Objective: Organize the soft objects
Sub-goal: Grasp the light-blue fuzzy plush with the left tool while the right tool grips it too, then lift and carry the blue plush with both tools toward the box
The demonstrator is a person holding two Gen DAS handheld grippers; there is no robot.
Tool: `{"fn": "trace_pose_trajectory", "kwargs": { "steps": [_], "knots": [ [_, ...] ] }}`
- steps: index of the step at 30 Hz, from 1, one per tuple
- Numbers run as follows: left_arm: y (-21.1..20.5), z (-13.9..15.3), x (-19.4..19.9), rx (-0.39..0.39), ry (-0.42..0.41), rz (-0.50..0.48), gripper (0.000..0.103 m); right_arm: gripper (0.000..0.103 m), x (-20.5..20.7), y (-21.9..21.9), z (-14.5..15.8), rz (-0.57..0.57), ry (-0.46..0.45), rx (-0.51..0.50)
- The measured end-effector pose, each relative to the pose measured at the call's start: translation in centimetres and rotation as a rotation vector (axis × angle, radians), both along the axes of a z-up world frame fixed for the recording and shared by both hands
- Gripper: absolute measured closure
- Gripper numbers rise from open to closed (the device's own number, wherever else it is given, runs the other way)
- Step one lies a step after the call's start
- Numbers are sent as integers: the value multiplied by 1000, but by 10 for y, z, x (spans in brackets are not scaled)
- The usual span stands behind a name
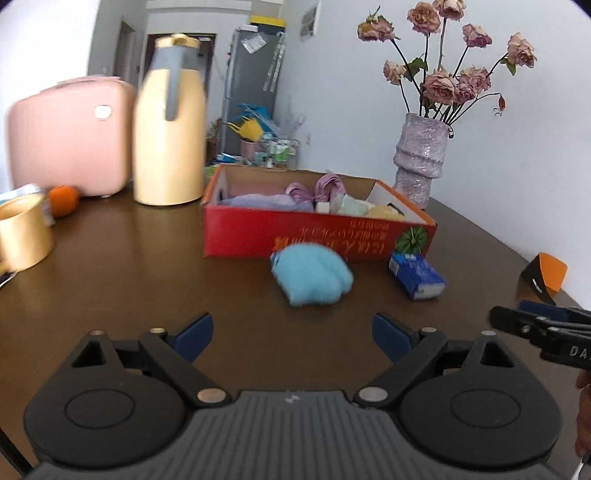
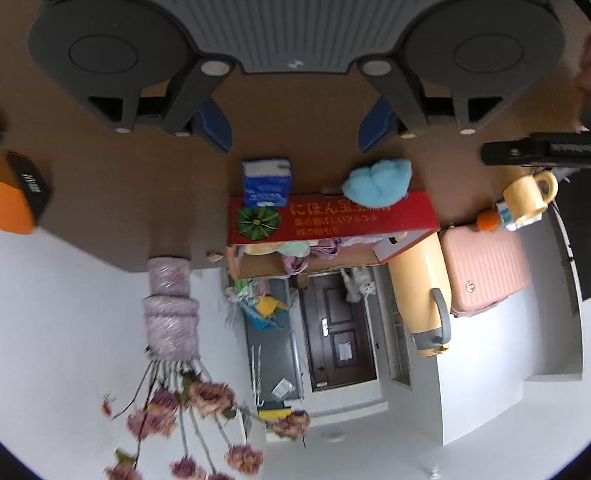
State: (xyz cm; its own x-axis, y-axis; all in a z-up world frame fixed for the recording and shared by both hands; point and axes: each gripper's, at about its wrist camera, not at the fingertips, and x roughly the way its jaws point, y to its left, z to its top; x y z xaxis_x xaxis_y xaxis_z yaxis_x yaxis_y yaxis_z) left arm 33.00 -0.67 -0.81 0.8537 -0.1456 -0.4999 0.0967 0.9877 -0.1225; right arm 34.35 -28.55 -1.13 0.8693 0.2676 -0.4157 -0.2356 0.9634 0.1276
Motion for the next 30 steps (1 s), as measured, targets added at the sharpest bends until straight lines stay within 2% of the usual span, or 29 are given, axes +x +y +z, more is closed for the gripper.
{"fn": "trace_pose_trajectory", "kwargs": {
  "steps": [1, 3, 5, 7, 9, 10, 12, 13, 15, 18, 19, 22, 27, 30],
  "knots": [
    [0, 1, 15, -9, 9, -12, 14, 33, 11, 3, 1, 17, 10, 9],
    [2, -1, 49, -61, 46, -39, 35, 33, 43, 14, 2, 64, 36, 43],
    [9, -6, 85, -132, 111, -42, 45, 35, 72, 25, 1, 100, 67, 73],
    [16, -15, 115, -189, 167, -48, 47, 44, 102, 40, -3, 131, 115, 102],
    [20, -22, 131, -218, 171, -76, 54, 47, 131, 56, -9, 151, 164, 123],
    [22, -26, 137, -233, 182, -75, 56, 49, 143, 64, -13, 161, 178, 122],
    [25, -34, 146, -264, 211, -64, 66, 52, 159, 75, -21, 155, 192, 110],
    [26, -38, 149, -275, 218, -68, 67, 55, 164, 79, -25, 152, 203, 114],
    [29, -42, 151, -306, 227, -85, 75, 58, 173, 82, -34, 158, 248, 148],
    [33, -45, 153, -340, 238, -98, 76, 66, 180, 83, -47, 186, 278, 197],
    [34, -46, 154, -350, 244, -100, 76, 71, 182, 82, -48, 191, 281, 218],
    [36, -47, 153, -382, 266, -98, 78, 76, 183, 81, -49, 197, 286, 239],
    [27, -40, 143, -342, 266, -94, 78, 80, 169, 84, -42, 198, 264, 201],
    [17, -25, 115, -308, 209, -93, 78, 80, 136, 77, -23, 195, 211, 195]
  ]
}}
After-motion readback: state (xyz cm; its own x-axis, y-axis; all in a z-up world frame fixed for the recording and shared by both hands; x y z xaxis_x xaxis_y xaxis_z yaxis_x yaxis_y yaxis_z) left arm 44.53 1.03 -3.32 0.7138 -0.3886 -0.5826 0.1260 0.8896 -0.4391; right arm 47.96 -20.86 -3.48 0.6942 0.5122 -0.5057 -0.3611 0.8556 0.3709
